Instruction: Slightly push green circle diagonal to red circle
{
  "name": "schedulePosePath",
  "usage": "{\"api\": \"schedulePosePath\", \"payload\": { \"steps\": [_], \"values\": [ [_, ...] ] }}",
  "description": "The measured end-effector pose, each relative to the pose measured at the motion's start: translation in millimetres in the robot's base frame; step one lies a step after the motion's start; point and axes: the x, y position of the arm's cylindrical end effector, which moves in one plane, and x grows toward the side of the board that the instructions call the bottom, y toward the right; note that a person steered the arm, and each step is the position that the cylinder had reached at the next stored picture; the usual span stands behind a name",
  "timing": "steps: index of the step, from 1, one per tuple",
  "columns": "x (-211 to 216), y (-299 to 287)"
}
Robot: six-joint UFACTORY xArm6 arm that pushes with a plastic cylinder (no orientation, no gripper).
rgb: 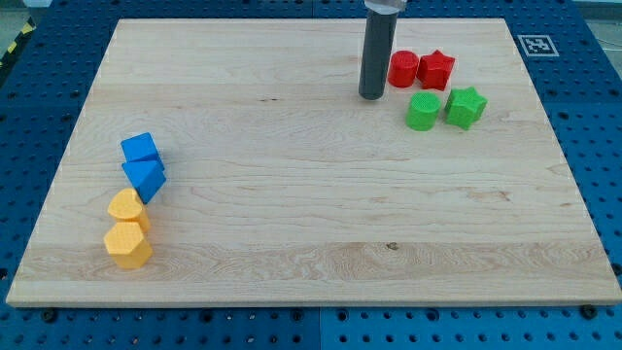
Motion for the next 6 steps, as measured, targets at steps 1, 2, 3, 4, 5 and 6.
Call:
{"api": "schedulePosePath", "payload": {
  "steps": [1,2,3,4,5,6],
  "values": [
    [0.0,47.9],
    [0.1,105.2],
    [1.9,171.4],
    [34.9,199.2],
    [63.0,166.4],
    [60.7,93.5]
  ]
}}
